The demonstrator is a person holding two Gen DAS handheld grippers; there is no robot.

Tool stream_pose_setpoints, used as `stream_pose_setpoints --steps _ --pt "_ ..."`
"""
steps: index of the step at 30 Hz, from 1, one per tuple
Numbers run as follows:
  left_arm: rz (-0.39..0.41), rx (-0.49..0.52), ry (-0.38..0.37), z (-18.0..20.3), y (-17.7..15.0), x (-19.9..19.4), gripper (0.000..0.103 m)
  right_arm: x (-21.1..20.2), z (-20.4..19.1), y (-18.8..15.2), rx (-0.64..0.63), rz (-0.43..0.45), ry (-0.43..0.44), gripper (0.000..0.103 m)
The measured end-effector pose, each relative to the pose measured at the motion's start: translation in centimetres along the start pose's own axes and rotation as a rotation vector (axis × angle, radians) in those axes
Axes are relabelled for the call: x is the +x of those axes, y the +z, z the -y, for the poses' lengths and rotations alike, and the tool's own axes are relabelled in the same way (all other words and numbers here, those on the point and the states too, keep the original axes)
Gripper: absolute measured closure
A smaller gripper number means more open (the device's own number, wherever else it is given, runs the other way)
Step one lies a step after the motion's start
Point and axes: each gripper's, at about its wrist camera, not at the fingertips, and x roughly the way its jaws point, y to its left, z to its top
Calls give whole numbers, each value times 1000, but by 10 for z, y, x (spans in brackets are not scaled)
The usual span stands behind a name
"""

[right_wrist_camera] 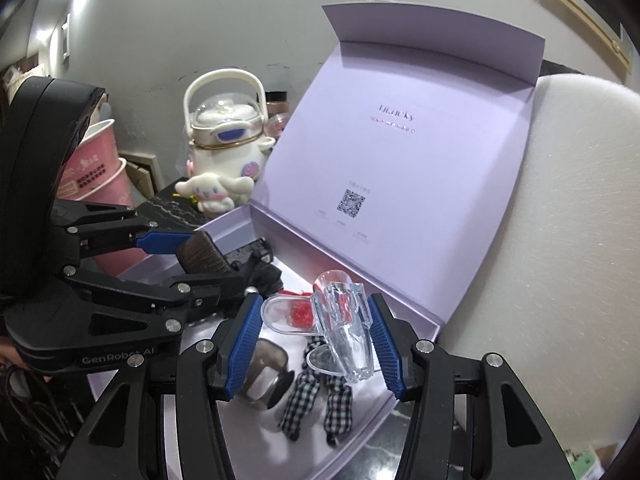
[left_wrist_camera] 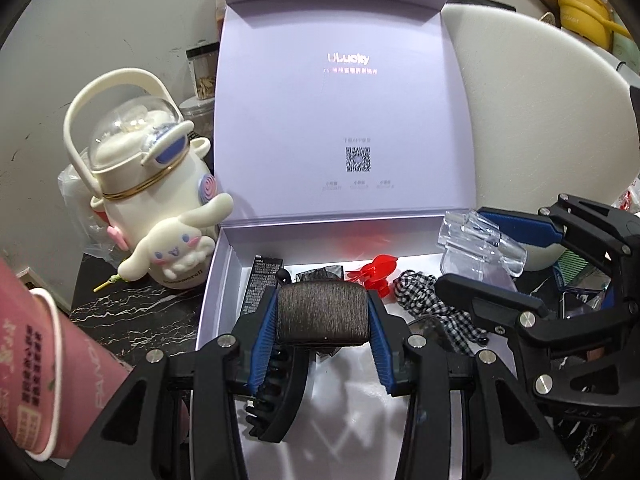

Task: Organize rigid objects
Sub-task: 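Lower the brown roller into the box with the left tool while the right tool lowers the clear piece, then open both tools to release the roller and clear piece inside the box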

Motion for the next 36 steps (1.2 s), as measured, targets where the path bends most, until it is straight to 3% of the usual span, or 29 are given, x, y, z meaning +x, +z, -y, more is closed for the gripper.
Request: stream_pose_setpoints --steps 15,29,32,34,36 --pt "-104 -4 -7 2 -2 38 61 33 0 -8 7 -60 -4 50" --pt "-169 31 72 15 3 51 61 46 7 -15 35 -121 -4 49" --pt "-174 35 88 19 3 52 61 48 4 -12 21 -131 -20 45" --pt "-178 33 91 22 3 53 61 47 3 -12 25 -128 -35 35" --pt "-183 26 87 23 -2 51 61 43 2 -13 36 -127 -36 34"
